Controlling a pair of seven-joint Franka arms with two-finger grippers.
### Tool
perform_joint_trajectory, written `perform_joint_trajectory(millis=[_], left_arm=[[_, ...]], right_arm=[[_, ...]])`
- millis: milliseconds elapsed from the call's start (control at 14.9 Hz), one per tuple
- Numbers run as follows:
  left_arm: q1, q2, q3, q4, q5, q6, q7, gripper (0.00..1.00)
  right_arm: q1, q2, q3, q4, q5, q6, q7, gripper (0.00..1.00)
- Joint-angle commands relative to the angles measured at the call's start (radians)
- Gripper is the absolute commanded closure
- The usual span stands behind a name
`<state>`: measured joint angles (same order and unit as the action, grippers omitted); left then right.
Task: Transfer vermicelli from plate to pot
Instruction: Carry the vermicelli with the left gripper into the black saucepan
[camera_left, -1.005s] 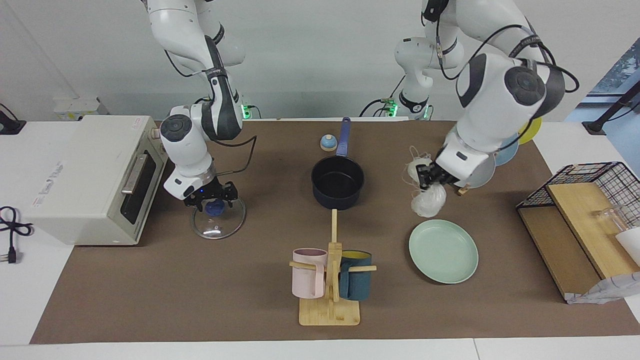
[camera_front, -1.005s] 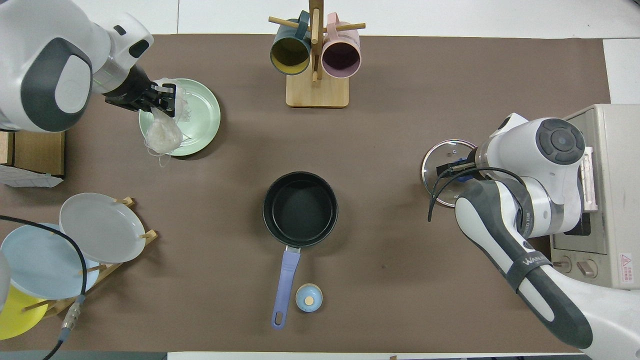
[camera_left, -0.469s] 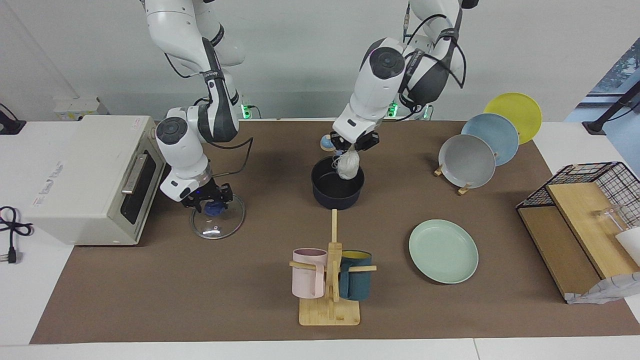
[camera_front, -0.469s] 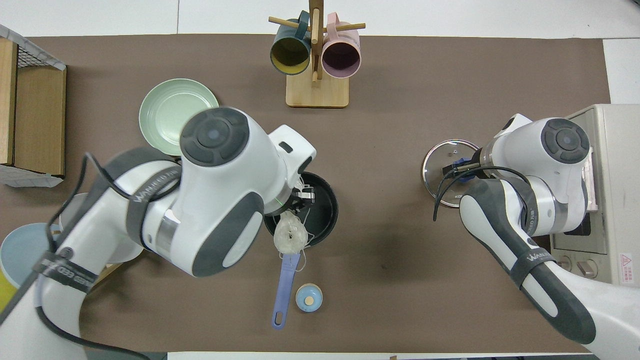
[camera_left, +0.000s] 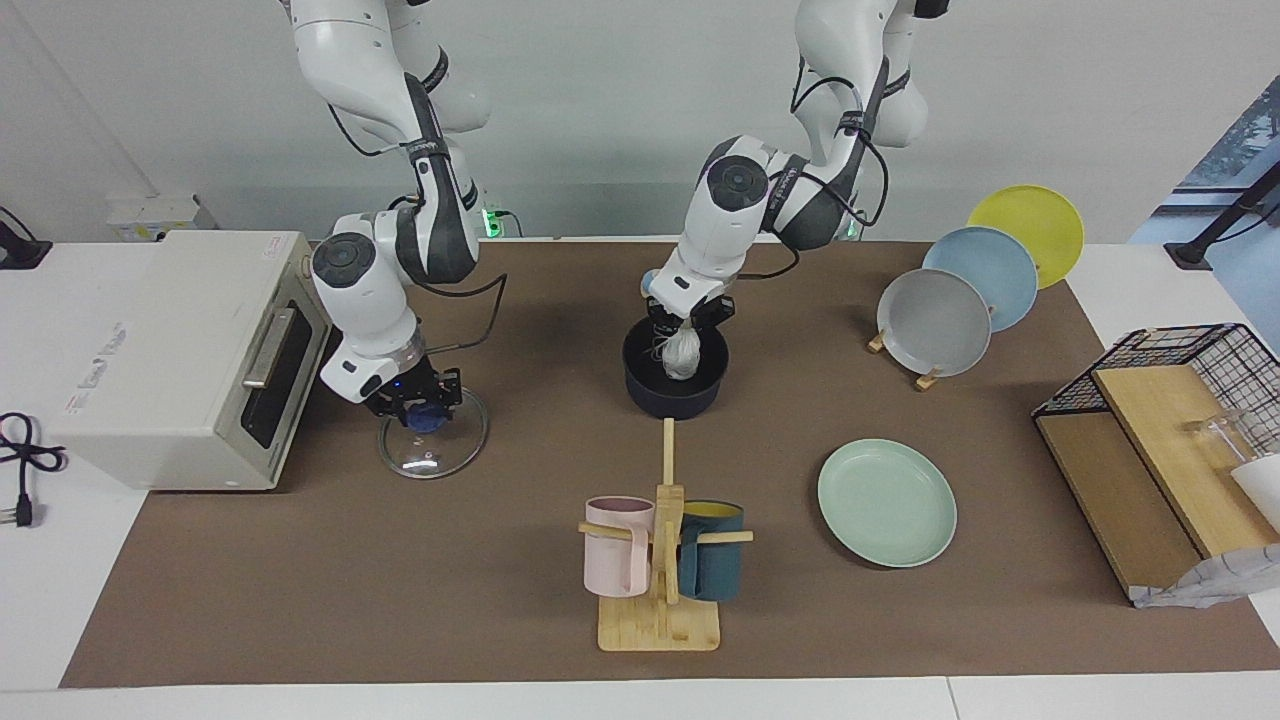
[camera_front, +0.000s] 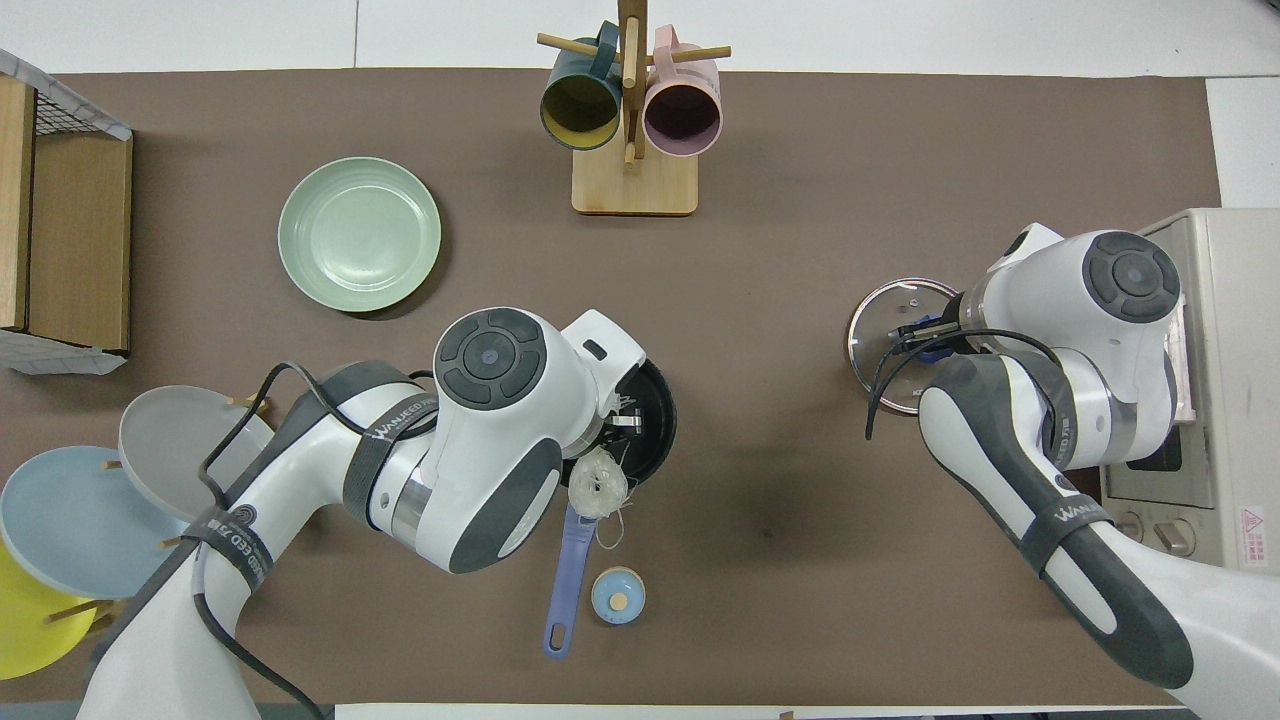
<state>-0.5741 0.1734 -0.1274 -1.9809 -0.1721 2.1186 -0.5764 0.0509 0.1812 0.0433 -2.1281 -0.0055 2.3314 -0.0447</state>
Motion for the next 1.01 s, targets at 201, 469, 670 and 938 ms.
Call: perform_joint_trajectory(millis=[201,469,670,938], left_arm=[[-0.018,0.072,0.023,-0.007,-0.003,0.136,0.01,1.0],[-0.01,0.078,0.028,0.014,0.005,0.126,0.053,0.74],[0.035,0.049,0.032,0.113,0.077,-0.042,0.058,0.0],[0.158,-0.017,0.032,0.295,0.109,-0.302,0.095,0.0]], right_arm=[[0.0,0.009,0.006,0.103,0.024,-0.118,-0.03,0.42],[0.0,-0.002,0.049,0.235,0.027,-0.297,-0.018,0.42],[0.0,-0.002,0.081,0.345,0.027,-0.427,0.009,0.56],[0.0,-0.002,0.138,0.454,0.027,-0.562,0.103,0.76]])
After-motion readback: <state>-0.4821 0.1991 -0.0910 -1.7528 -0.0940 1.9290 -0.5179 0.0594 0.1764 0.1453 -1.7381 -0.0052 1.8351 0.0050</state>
